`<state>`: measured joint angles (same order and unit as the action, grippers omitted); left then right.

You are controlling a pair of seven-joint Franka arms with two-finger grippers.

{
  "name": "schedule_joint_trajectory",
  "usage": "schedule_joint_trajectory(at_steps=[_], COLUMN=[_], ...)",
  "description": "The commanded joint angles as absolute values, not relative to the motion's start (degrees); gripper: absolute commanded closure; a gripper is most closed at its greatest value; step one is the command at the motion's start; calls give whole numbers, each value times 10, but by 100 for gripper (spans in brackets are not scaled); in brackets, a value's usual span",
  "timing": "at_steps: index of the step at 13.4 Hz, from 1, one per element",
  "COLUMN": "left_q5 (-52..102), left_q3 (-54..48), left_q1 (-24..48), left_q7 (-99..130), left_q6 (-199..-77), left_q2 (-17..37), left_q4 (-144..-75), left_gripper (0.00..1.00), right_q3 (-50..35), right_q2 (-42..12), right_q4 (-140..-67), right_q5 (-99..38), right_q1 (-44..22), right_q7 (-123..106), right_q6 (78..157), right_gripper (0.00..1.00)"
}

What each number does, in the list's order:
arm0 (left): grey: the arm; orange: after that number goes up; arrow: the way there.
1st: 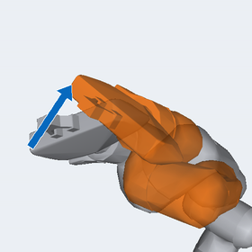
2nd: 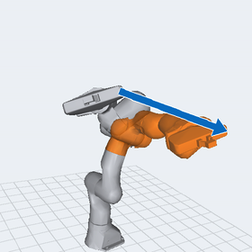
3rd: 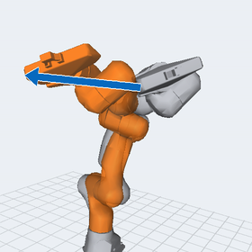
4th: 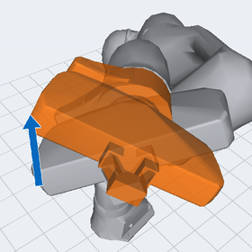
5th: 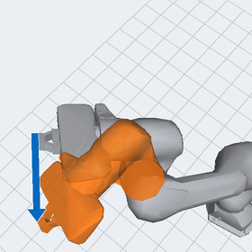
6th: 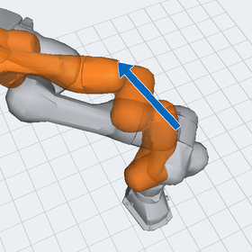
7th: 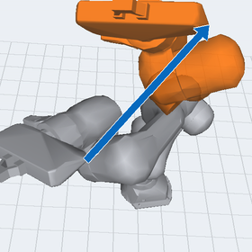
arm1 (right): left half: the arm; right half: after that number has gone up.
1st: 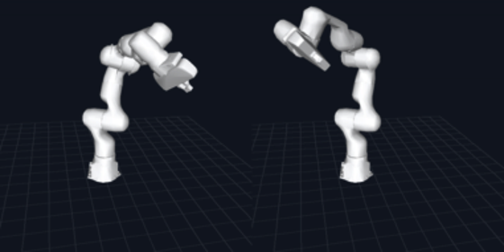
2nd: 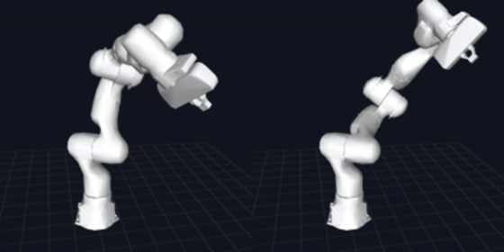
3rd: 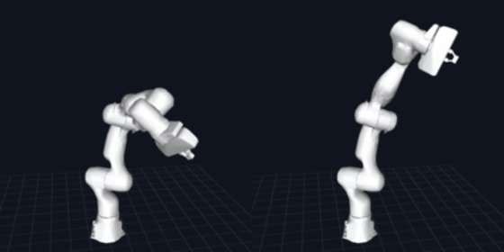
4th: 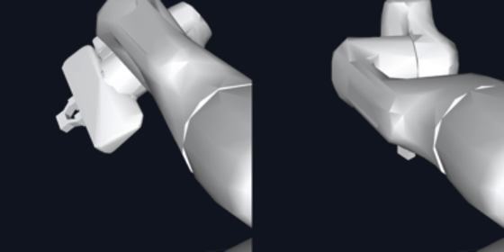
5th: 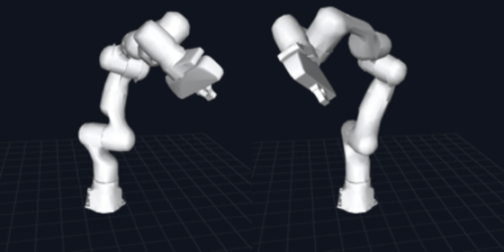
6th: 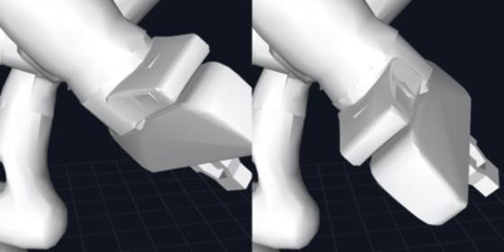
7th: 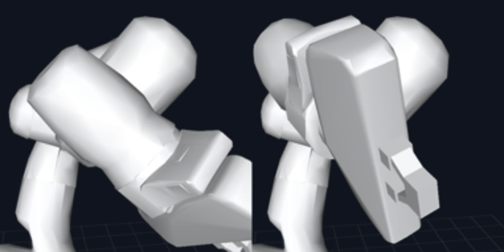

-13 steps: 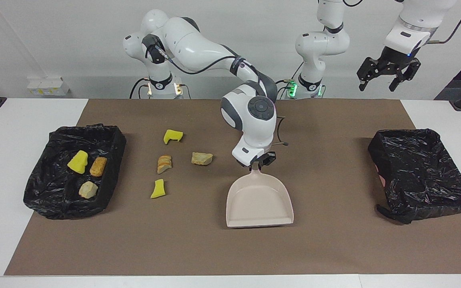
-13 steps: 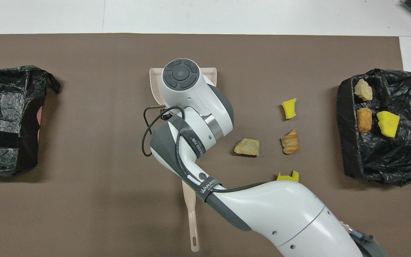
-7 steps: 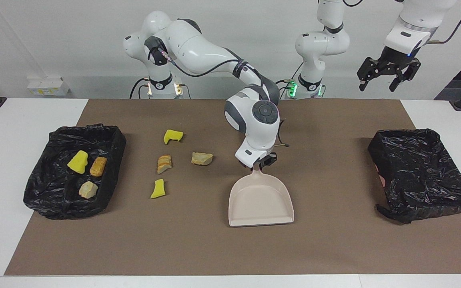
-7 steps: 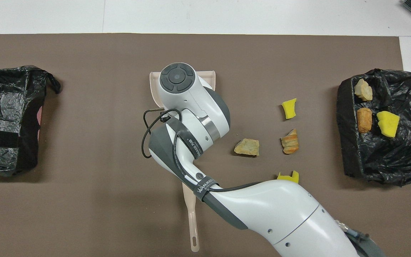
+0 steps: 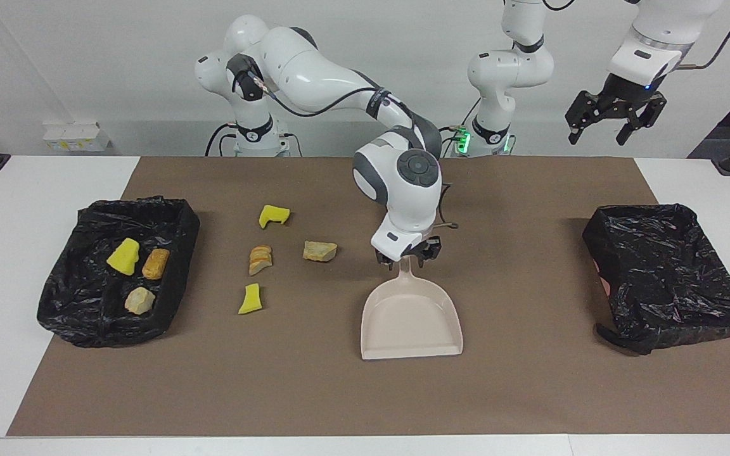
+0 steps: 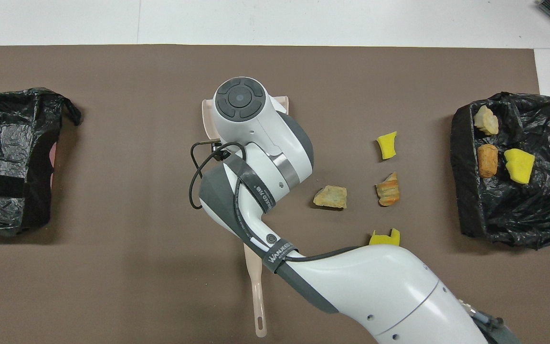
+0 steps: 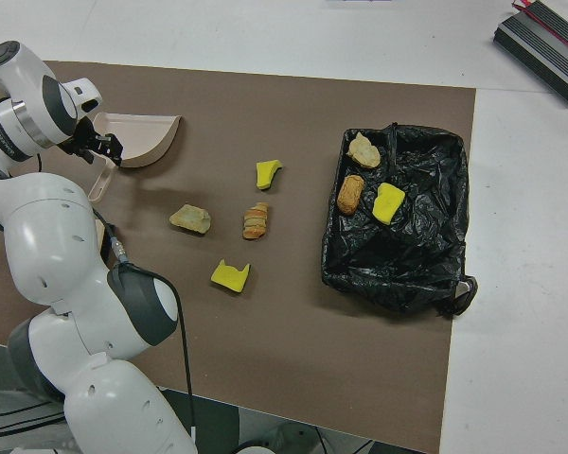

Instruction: Sweep and dump trash in bin

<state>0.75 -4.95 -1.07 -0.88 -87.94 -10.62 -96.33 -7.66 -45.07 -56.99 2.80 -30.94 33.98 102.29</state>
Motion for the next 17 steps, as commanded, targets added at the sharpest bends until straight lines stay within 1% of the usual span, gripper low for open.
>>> schedule_joint_trajectory(at_steps=[1,2,3,7,9,10,11,12,14,15,17], left_q5=[-3,-3,-3,-3,-2,5,15,18,32,32,25], left_q3=[-48,-48,-48,-48,-48,-48,-47,-47,-56,-61,-62], left_q1=[-9,-9,-9,-9,-11,-15,-12,-9,-1,17,68], left_q7=[-10,-11,-10,-9,-12,-16,-8,-5,21,35,85], left_q6=[-891,-891,-892,-895,-918,-959,-995,-1014,-1045,-1048,-1063], left_q2=[-122,-122,-122,-122,-114,-108,-91,-75,-53,-40,17], left_q4=[-983,-983,-983,-983,-981,-977,-973,-965,-955,-956,-944], left_gripper=[0,0,0,0,0,0,0,0,0,0,0], right_q3=[-79,-80,-81,-86,-95,-96,-96,-97,-97,-97,-97], right_q2=[-397,-371,-343,-215,-158,-129,-104,-85,-67,-61,-48], right_q4=[-636,-670,-705,-870,-971,-1030,-1086,-1122,-1163,-1172,-1201], right_q5=[25,25,25,24,24,24,10,-17,-28,-29,-34], right_q1=[-311,-313,-313,-322,-338,-347,-351,-358,-367,-380,-402], right_q7=[361,386,391,393,399,399,399,391,386,391,397], right_q6=[1021,1026,1030,1040,1088,1127,1176,1201,1206,1205,1205], right_gripper=[23,18,17,17,18,18,18,18,19,19,21])
